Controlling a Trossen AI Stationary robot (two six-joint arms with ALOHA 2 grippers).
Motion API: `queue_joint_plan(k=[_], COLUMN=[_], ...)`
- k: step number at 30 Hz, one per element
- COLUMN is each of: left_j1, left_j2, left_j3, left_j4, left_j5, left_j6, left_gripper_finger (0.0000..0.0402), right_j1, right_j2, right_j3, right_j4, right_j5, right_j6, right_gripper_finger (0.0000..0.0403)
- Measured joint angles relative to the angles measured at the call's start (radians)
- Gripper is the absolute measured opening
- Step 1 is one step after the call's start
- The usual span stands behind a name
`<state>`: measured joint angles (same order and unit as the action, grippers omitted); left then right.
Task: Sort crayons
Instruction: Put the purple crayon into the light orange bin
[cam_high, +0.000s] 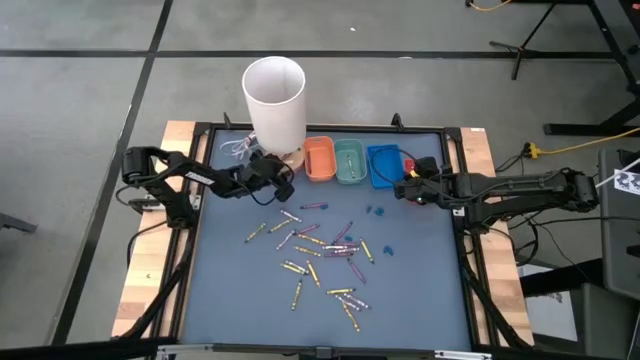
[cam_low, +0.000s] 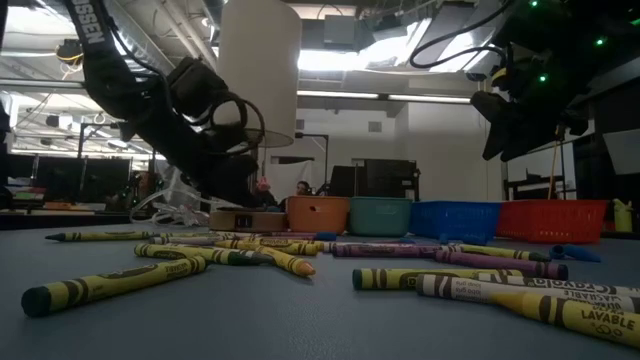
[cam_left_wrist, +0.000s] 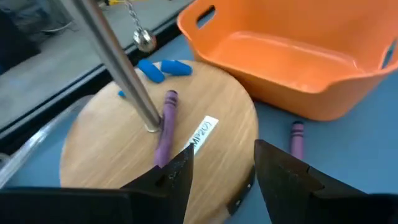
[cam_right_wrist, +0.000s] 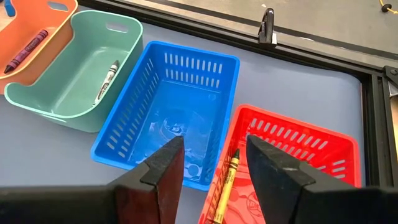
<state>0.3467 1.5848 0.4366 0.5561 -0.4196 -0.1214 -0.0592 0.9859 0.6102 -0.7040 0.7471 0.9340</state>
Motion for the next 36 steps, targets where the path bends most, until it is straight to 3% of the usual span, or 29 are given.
queue_joint_plan(k=[7,14,22,36], left_j1=[-0.045,-0.107,-0.154,-0.159], left_j2=[0.000,0.019,0.116,0.118], left_j3=[0.000,0.000,0.002,0.002], left_j4=[-0.010,-0.066,-0.003,0.001], left_j5=[0.125,0.127,0.148,0.159], left_j6=[0.001,-0.001,-0.012,-0.003], left_gripper_finger=[0.0153,0.0152,0.0152,0.0152], right_j1=[0.000,0.000,0.000,0.000], right_j2=[0.000,0.000,0.000,0.000], right_j3=[0.000,0.000,0.000,0.000], right_j4=[0.000,0.000,0.000,0.000], right_j5=[0.000,0.000,-0.001,-0.003], right_j6=[0.000,0.000,0.000,0.000], right_gripper_finger=[0.0172,0.0172,0.0172,0.0172])
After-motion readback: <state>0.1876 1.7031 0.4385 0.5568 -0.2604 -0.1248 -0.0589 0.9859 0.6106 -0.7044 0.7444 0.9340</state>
